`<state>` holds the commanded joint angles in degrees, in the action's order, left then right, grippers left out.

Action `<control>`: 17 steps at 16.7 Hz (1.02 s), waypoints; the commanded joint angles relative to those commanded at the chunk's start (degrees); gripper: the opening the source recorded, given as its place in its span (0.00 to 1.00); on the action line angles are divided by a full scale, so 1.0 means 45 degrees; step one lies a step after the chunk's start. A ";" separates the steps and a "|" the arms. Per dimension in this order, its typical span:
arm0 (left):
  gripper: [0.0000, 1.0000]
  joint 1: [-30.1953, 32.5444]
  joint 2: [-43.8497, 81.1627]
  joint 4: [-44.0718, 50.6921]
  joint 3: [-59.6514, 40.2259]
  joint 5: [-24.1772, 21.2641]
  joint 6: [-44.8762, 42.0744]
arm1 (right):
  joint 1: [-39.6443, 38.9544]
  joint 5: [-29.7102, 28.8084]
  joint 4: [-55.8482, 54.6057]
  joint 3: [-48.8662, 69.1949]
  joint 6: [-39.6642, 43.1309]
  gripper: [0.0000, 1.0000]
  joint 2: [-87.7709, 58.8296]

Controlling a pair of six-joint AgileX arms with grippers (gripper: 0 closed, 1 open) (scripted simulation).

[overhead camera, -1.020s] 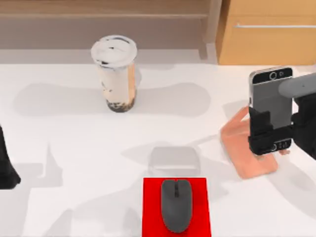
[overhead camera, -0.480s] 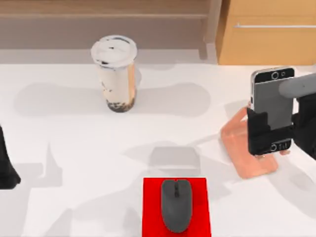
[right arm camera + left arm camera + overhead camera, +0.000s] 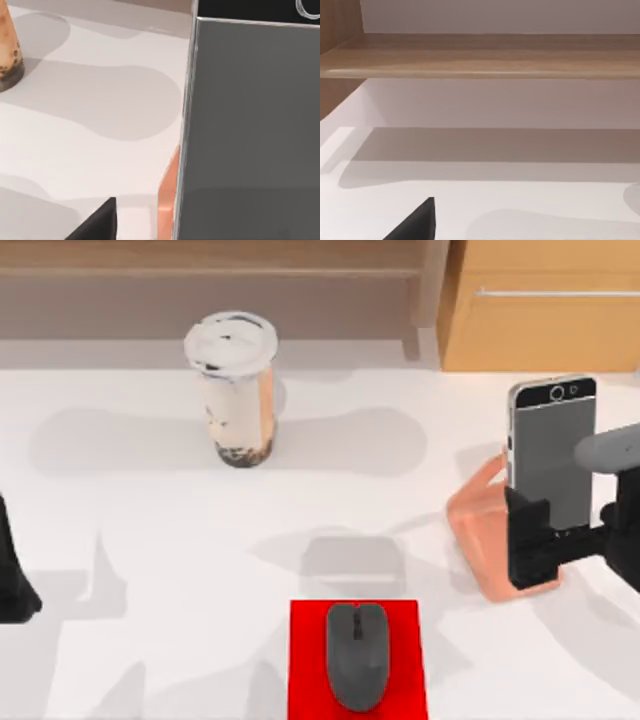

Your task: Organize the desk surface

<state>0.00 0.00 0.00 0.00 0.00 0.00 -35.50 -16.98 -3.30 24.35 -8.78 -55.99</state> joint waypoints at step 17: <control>1.00 0.0000 0.0000 0.0000 0.0000 0.0000 0.0000 | 0.4996 0.2410 0.0470 -0.3421 0.1272 1.00 0.7833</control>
<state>0.00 0.00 0.00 0.00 0.00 0.00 -13.01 -6.13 -1.19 8.95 -3.06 -20.74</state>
